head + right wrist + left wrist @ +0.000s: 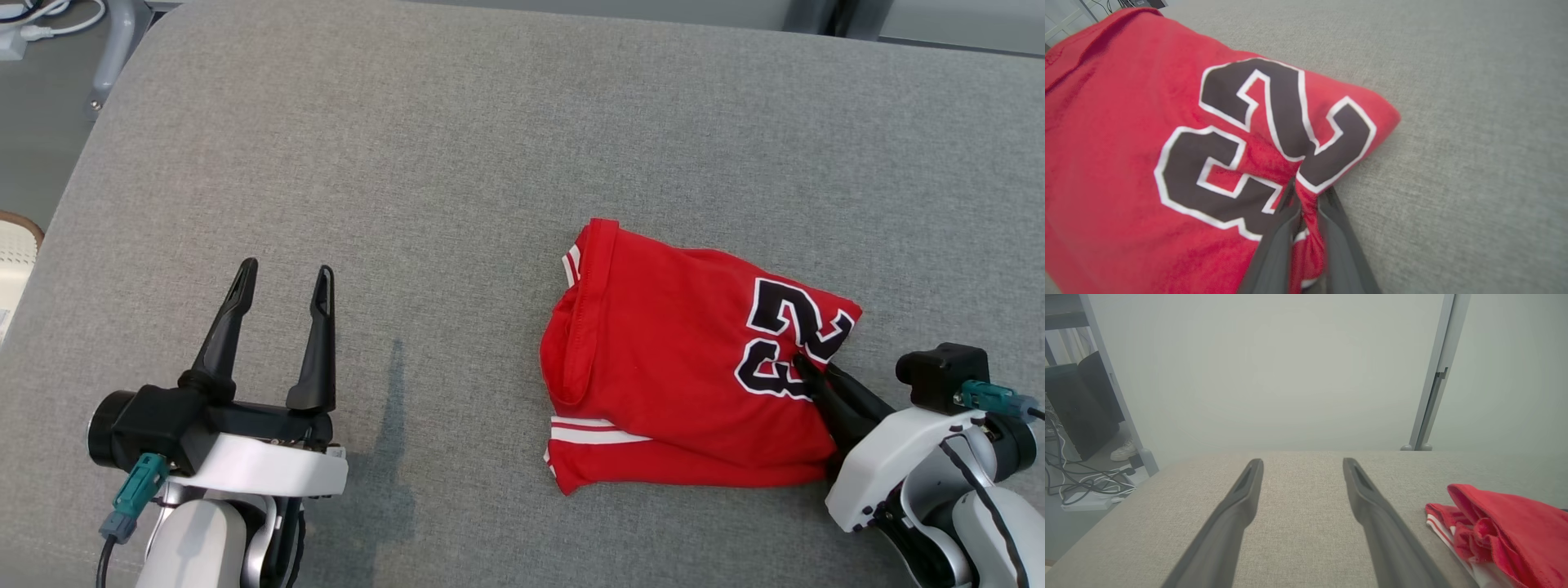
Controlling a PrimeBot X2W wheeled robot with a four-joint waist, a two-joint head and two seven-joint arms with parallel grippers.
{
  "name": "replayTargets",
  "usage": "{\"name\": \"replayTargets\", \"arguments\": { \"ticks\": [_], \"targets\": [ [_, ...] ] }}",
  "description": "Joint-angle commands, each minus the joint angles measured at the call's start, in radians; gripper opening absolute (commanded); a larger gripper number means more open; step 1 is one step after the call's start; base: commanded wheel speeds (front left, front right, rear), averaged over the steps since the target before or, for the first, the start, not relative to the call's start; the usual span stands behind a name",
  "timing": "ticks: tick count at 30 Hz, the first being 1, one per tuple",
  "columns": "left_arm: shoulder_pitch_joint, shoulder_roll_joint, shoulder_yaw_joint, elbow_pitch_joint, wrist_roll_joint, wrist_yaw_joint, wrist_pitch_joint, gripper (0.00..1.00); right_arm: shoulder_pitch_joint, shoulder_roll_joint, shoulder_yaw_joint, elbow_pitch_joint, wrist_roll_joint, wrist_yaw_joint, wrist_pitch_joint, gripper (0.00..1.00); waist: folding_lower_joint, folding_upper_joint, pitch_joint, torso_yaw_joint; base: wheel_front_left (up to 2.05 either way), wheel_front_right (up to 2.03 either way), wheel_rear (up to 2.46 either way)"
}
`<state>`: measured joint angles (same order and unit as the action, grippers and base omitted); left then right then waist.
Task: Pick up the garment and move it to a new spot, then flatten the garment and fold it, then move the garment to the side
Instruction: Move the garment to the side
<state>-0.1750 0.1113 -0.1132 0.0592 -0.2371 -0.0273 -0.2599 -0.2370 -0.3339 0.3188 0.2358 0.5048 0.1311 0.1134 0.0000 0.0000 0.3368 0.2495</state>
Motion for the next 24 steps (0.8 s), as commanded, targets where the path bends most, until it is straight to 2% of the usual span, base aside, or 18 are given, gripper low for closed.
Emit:
{"name": "replayTargets", "arguments": {
  "ticks": [1, 5, 10, 16, 18, 19, 24],
  "targets": [
    [-0.020, 0.000, 0.007, -0.005, 0.009, -0.007, -0.004, 1.00, 0.003, -0.010, 0.009, 0.009, 0.005, -0.001, 0.010, 0.00, 0.0000, 0.0000, 0.001, -0.005, 0.00, 0.00, 0.00],
    [-0.023, -0.003, 0.017, -0.009, 0.017, -0.013, -0.004, 1.00, -0.006, -0.023, 0.007, -0.016, -0.006, -0.001, 0.005, 0.00, 0.0000, 0.0000, -0.001, -0.027, 0.00, 0.00, 0.00],
    [-0.012, 0.009, 0.037, -0.015, 0.029, -0.021, -0.004, 1.00, 0.019, -0.030, -0.002, -0.080, -0.034, 0.000, 0.020, 0.00, 0.0000, 0.0000, -0.010, -0.106, 0.00, 0.00, 0.00],
    [-0.015, 0.036, 0.056, -0.028, 0.043, -0.024, -0.004, 1.00, 0.063, -0.046, -0.031, -0.156, -0.071, 0.000, 0.033, 0.00, 0.0000, 0.0000, -0.004, -0.258, 0.00, 0.00, 0.00],
    [-0.018, 0.050, 0.059, -0.036, 0.047, -0.021, -0.004, 1.00, 0.076, -0.051, -0.043, -0.174, -0.083, 0.000, 0.031, 0.00, 0.0000, 0.0000, 0.002, -0.318, 0.00, 0.00, 0.00],
    [-0.026, 0.062, 0.061, -0.045, 0.051, -0.022, 0.003, 1.00, 0.085, -0.054, -0.053, -0.182, -0.090, 0.000, 0.032, 0.00, 0.0000, 0.0000, 0.012, -0.373, 0.00, 0.00, 0.00],
    [-0.046, 0.091, 0.058, -0.077, 0.060, -0.025, 0.038, 1.00, 0.078, -0.053, -0.061, -0.185, -0.091, 0.000, 0.014, 0.00, 0.0000, 0.0000, 0.039, -0.487, 0.00, 0.00, 0.00]
  ]
}}
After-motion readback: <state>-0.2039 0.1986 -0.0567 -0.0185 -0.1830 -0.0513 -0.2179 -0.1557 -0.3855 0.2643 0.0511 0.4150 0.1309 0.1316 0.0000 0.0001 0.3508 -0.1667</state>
